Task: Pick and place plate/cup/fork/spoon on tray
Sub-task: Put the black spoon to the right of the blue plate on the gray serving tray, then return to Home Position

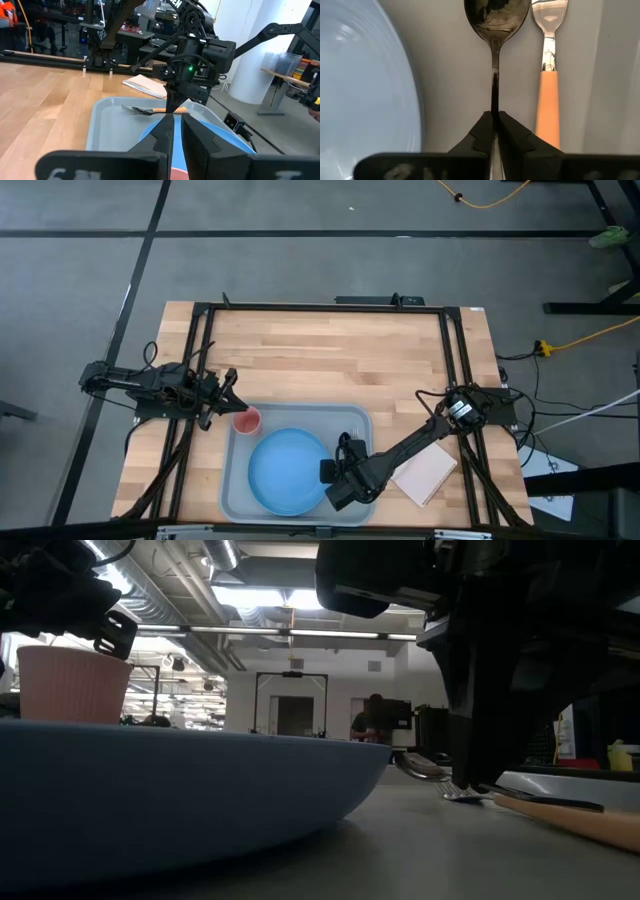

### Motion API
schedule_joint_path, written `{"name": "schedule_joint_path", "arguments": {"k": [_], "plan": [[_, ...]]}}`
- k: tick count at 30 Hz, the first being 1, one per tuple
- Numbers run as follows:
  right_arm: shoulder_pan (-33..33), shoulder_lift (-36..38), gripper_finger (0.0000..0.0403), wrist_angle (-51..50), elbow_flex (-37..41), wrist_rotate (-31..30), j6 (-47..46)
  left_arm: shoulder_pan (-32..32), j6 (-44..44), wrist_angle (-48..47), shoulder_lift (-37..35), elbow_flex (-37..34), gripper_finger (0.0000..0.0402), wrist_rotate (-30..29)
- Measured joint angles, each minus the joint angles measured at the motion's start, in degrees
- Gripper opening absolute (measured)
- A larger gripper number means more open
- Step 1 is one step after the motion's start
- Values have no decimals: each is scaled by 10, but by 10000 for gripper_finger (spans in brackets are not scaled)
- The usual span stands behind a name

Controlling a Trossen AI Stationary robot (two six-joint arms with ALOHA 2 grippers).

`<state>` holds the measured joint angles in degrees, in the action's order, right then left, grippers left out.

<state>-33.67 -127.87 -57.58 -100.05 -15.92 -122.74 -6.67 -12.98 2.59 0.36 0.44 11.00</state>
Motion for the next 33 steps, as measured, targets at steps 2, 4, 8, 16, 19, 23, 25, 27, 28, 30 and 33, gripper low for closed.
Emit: {"name": "schedule_joint_path", "arguments": {"k": [2, 4, 8, 16, 19, 23, 25, 27, 28, 30, 33], "plan": [[0, 0, 24, 0, 0, 0, 0, 0, 0, 0, 0, 0, 27, 0], [1, -1, 24, 0, 0, 0, -1, 0, 0, 0, 0, 0, 27, 0], [3, -8, 26, 9, 1, 6, -3, 0, 0, 0, 0, 0, 27, 0], [4, -14, 89, 11, 2, -9, -2, 0, 0, 2, 0, 0, 27, 0], [4, -15, 94, 11, 2, -23, -3, 0, 0, 2, 0, 0, 27, 1], [4, -13, 92, 8, 2, -24, -14, 0, 0, 3, 0, 0, 27, 1], [3, -4, 92, 1, 2, -24, -15, 0, 0, 3, 0, 0, 27, 0], [0, 9, 92, -8, 1, -35, -15, 0, 0, 3, 0, 0, 27, 0], [-1, 16, 91, -14, 1, -45, -15, 0, 0, 3, 0, 0, 27, 0], [-5, 27, 91, -27, 1, -69, -7, 0, 0, 3, 0, 0, 27, 0], [-14, 49, 91, -16, 1, -124, 58, 0, 0, 4, 0, 0, 27, 0]]}}
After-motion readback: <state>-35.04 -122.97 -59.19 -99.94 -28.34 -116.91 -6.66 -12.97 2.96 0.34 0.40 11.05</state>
